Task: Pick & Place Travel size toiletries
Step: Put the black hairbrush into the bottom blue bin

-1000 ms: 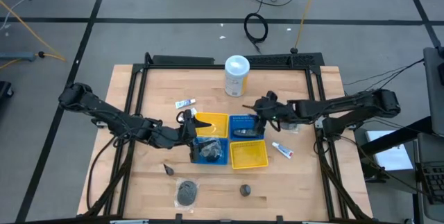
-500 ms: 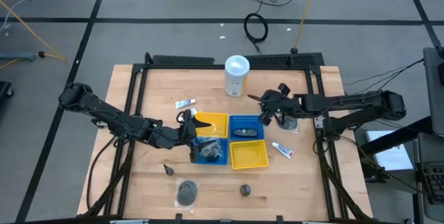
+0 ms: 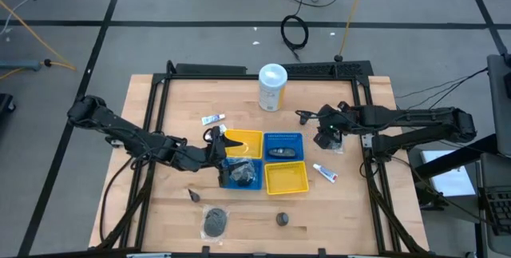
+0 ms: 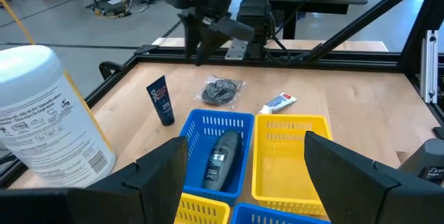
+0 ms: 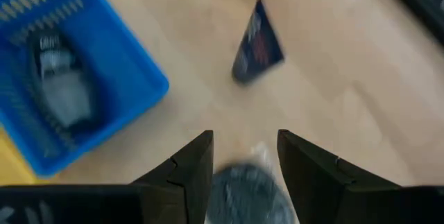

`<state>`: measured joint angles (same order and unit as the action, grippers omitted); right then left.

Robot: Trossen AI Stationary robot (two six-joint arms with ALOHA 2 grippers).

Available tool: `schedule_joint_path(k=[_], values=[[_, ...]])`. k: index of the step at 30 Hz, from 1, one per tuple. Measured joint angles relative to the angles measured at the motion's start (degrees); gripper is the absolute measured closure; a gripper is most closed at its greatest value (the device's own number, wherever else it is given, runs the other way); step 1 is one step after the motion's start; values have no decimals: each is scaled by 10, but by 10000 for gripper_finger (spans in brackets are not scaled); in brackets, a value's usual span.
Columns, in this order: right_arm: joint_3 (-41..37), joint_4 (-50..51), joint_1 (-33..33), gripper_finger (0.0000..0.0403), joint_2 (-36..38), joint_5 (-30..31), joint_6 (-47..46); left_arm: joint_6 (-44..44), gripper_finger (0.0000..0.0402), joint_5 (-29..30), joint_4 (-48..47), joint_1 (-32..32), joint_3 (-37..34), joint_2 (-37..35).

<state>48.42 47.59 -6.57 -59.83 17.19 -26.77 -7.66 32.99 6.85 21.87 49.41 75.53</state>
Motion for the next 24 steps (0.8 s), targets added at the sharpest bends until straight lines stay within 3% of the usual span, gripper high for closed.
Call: schedule_joint_path(k=[7, 24], values=[[-36, 42, 0, 248, -1, -73, -30, 0, 119, 0, 0, 0, 0, 0], [-139, 18, -42, 248, -1, -49, -40, -1, 119, 0, 1, 0, 0, 0]])
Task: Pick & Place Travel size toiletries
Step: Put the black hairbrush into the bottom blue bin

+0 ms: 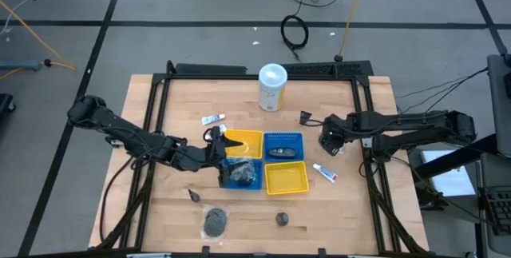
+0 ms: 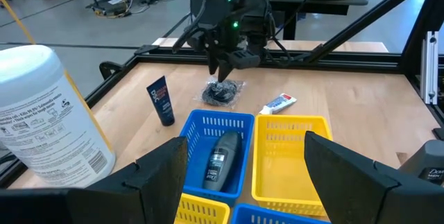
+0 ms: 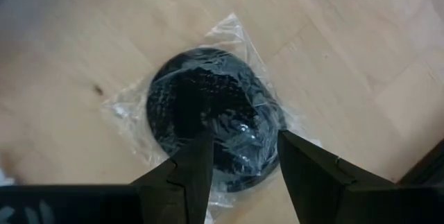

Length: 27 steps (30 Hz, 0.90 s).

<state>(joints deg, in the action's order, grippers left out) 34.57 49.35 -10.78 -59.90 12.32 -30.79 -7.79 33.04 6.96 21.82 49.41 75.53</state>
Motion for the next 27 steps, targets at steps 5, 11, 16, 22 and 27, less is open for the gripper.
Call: schedule_joint_path(k=[5, 11, 16, 22, 27], values=[[-33, -61, -23, 248, 0, -2, 8, 0, 119, 0, 0, 0, 0, 0], [-61, -107, -55, 248, 0, -3, 31, 0, 119, 0, 0, 0, 0, 0], [-95, -163, -79, 248, 1, -30, 34, 0, 119, 0, -2, 0, 0, 0], [-115, -185, -95, 270, 2, -49, 30, 0, 119, 0, -4, 0, 0, 0], [-115, -191, -95, 354, 1, -50, 30, 0, 119, 0, -4, 0, 0, 0]])
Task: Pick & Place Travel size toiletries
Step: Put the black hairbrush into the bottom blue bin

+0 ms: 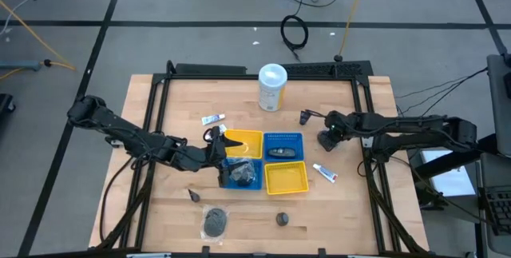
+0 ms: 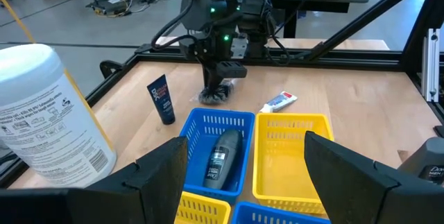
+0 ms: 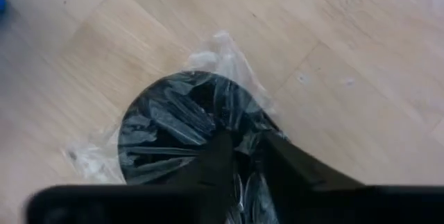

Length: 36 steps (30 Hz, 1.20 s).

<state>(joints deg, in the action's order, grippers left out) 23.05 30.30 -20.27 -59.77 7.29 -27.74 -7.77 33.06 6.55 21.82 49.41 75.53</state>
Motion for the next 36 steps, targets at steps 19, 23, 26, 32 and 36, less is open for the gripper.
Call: schedule_joint_path(k=[19, 23, 26, 32, 36], values=[[114, 63, 55, 403, 0, 0, 15, -3, 119, 0, 0, 0, 0, 0], [155, 101, 88, 403, 0, 33, 1, -5, 119, 0, 1, 0, 0, 0], [184, 116, 117, 403, 0, 49, -13, -10, 119, 0, 1, 0, 0, 0], [246, 110, 188, 403, 0, 101, -16, -18, 119, 0, 14, 0, 0, 0], [282, 88, 240, 403, 0, 151, -15, -19, 119, 0, 27, 0, 0, 0]])
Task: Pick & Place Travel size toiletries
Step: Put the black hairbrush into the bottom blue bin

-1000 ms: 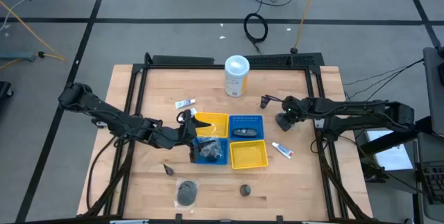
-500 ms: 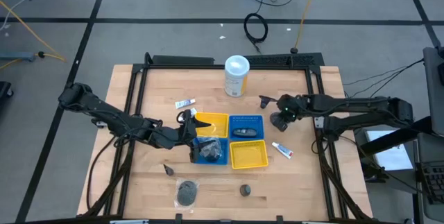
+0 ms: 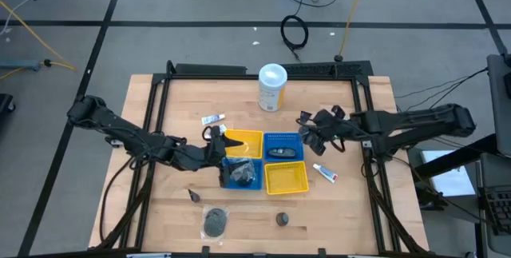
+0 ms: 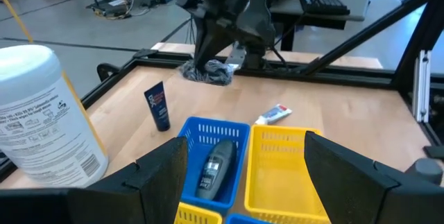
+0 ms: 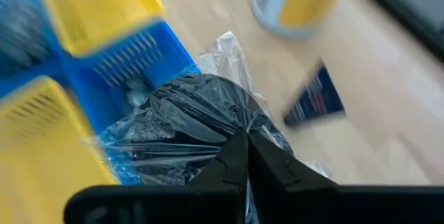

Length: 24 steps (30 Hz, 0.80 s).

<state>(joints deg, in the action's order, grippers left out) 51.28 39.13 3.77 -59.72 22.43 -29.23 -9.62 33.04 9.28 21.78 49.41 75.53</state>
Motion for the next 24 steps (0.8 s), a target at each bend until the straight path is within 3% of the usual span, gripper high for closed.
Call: schedule_joint_path(k=[9, 19, 24], values=[[16, -168, 89, 403, -18, 138, 83, -34, 119, 0, 42, -14, 0, 0], [16, -428, 130, 403, -116, 249, 256, -69, 119, 0, 108, -58, 0, 21], [16, -501, 146, 403, -159, 308, 311, -91, 119, -10, 159, -74, 0, 56]])
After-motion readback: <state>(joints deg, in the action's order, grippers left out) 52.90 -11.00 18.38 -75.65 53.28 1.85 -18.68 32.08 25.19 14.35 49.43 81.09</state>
